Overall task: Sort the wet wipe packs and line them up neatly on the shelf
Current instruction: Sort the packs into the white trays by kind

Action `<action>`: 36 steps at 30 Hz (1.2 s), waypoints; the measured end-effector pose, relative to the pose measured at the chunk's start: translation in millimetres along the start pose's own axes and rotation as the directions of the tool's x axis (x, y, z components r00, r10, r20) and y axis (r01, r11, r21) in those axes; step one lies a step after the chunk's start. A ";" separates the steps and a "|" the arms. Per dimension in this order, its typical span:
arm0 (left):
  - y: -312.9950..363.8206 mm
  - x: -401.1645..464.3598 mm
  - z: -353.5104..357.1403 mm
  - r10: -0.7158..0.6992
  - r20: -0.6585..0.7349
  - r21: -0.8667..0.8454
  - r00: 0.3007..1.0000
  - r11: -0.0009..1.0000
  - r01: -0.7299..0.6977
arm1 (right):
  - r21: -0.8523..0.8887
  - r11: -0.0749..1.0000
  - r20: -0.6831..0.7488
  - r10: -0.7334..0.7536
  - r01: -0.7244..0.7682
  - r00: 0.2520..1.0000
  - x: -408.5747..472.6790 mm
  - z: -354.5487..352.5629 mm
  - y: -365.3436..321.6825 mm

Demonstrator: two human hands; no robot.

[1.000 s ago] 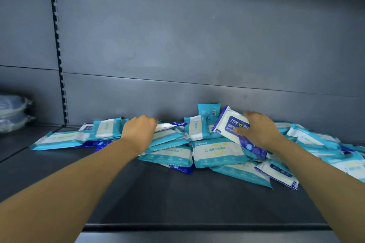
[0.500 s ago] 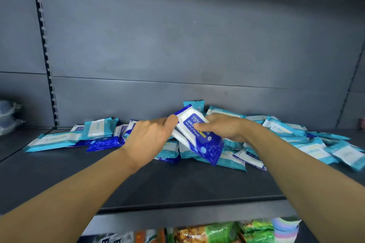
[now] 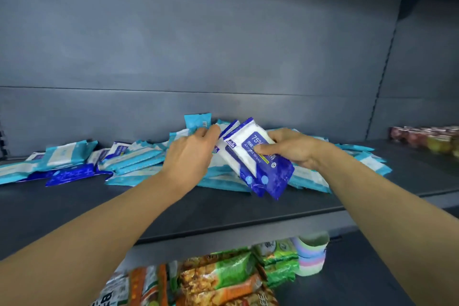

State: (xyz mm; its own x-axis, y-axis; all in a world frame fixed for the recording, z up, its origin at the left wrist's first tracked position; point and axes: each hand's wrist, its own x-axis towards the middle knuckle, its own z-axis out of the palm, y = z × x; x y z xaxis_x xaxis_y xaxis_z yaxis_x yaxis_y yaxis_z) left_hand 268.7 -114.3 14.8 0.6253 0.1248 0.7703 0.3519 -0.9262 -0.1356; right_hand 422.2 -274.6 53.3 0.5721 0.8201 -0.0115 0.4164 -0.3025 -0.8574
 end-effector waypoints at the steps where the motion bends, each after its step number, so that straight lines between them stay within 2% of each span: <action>1: 6.6 3.5 4.2 -0.070 0.086 -0.014 0.994 0.997 0.071 | -0.016 1.000 -0.057 -0.010 0.009 0.998 -3.3 -7.8 4.0; 3: 15.5 8.7 17.5 -0.143 0.283 -0.139 0.948 0.972 0.188 | -0.028 0.999 -0.182 -0.033 0.028 0.983 -8.8 -21.8 12.3; 5: 25.2 12.0 33.2 -0.096 0.450 -0.303 0.888 0.919 0.253 | -0.070 0.997 -0.304 -0.059 0.039 0.951 -11.6 -35.2 21.5; 8: 46.5 16.3 56.4 -0.054 0.607 -0.323 0.793 0.895 0.309 | -0.152 0.988 -0.427 -0.072 0.007 0.901 -14.1 -51.5 35.4; 14: 92.7 38.3 71.6 -0.224 0.736 -0.033 0.638 0.930 0.365 | -0.158 0.986 -0.452 -0.030 -0.047 0.892 -17.8 -61.3 61.8; 16: 97.9 45.5 69.6 -0.282 0.767 -0.035 0.576 0.878 0.476 | -0.145 0.987 -0.442 -0.005 -0.066 0.897 -16.7 -61.3 68.8; 20: 97.1 53.1 71.1 -0.308 0.842 -0.111 0.444 0.705 0.700 | -0.130 0.988 -0.421 0.017 -0.079 0.907 -15.0 -60.4 74.8; 25: 96.3 52.9 75.9 -0.407 0.785 -0.195 0.467 0.553 0.810 | -0.174 0.979 -0.422 0.020 -0.103 0.907 -13.9 -55.9 76.4; 28: 86.4 49.5 68.2 -0.469 0.762 -0.264 0.446 0.404 0.876 | -0.212 0.972 -0.434 -0.001 -0.101 0.901 -15.4 -53.4 75.7; 29: 81.2 47.4 61.7 -0.496 0.744 -0.274 0.447 0.384 0.882 | -0.226 0.970 -0.432 -0.013 -0.094 0.902 -16.2 -52.6 74.2; 30: 74.6 44.5 54.6 -0.520 0.720 -0.272 0.459 0.396 0.877 | -0.241 0.967 -0.430 -0.029 -0.084 0.903 -16.8 -51.6 72.0; 33: 53.5 37.0 27.1 -0.571 0.601 -0.249 0.558 0.530 0.811 | -0.245 0.969 -0.411 -0.096 -0.008 0.907 -16.6 -46.6 61.7; 36: 35.6 27.5 4.0 -0.588 0.526 -0.320 0.614 0.532 0.784 | -0.233 0.967 -0.315 -0.172 0.100 0.933 -17.3 -32.6 44.0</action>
State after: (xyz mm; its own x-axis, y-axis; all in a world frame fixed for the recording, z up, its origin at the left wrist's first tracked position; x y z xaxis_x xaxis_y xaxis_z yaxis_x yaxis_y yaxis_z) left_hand 301.2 -142.4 28.7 0.5433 0.8089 0.2248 0.4544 -0.5085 0.7314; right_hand 453.7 -318.0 32.5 0.6849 0.6646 0.2987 0.6243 -0.3238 -0.7109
